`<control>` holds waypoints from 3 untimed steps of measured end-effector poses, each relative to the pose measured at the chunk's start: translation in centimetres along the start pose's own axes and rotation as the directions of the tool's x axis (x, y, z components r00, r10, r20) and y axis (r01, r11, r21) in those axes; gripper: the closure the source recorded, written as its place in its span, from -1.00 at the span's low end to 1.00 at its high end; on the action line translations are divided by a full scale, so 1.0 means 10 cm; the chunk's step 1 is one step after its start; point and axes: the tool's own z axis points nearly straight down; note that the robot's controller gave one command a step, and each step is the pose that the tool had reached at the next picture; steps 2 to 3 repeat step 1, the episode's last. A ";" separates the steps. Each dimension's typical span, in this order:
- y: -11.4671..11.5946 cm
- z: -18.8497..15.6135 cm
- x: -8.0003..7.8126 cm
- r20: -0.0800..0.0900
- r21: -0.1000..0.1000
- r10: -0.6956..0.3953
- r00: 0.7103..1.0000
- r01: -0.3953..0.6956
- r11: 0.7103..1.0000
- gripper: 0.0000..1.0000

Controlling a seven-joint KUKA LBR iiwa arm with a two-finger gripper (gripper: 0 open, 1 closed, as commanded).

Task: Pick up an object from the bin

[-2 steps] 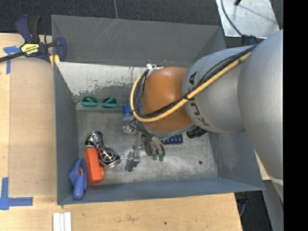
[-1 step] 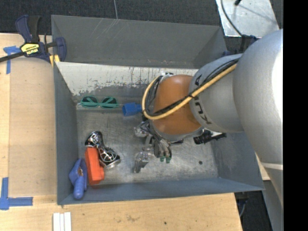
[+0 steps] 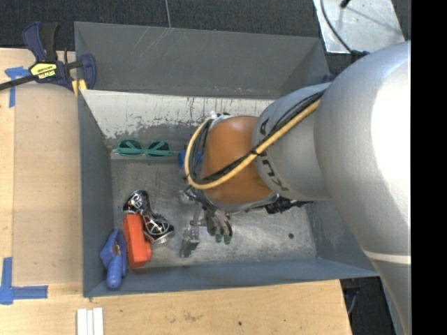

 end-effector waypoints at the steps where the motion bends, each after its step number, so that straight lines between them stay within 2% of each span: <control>1: 0.37 0.01 0.06 -0.008 -0.002 0.064 0.998 -0.064 0.998 -1.00; 3: 0.37 0.01 0.06 -0.008 -0.002 0.064 0.998 -0.064 0.998 -1.00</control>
Offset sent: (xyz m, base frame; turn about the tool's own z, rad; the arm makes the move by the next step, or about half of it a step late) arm 0.0286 0.0555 -0.0036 0.1334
